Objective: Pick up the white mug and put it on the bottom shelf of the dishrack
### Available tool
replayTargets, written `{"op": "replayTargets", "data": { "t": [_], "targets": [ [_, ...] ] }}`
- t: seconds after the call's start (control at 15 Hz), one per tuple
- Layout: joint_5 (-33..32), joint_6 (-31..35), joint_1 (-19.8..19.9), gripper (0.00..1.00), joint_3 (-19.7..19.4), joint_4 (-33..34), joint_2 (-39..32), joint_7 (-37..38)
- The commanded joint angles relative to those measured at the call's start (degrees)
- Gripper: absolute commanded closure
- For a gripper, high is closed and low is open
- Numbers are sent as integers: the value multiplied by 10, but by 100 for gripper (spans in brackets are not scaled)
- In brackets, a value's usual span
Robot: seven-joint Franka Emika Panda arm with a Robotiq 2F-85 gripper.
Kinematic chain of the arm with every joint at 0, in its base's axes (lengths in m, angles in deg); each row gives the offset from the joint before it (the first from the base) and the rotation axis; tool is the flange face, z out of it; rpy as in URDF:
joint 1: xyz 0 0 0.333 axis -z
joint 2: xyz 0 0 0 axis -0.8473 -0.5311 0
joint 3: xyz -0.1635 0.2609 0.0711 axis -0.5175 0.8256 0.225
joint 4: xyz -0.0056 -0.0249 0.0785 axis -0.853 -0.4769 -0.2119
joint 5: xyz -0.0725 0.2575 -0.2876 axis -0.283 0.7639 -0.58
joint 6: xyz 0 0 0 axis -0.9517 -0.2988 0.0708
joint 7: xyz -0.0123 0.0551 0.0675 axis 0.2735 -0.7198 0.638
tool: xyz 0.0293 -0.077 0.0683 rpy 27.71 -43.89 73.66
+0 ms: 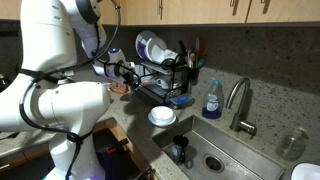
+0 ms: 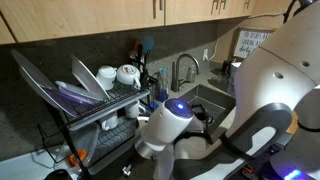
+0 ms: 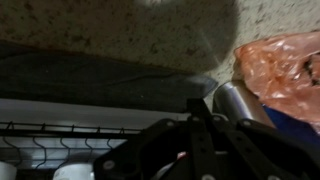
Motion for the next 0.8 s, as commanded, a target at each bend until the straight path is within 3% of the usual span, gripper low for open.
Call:
{"op": "replayTargets", "data": {
  "t": [0.0,0.07,0.2,0.4,0.53,0.6,0.73],
  "targets": [
    [-26,-51,110,100,130,-97,133,-47],
    [-22,-69,147,100,172,-114,156,-54],
    [61,-113,182,100,217,-137,188,-128],
    [133,-176,209,100,232,-167,228,-203],
    [145,-208,214,100,220,-188,250,-226],
    [120,-214,283,100,277,-201,259,-211],
    [107,-234,321,100,297,-220,278,-209]
  ]
}}
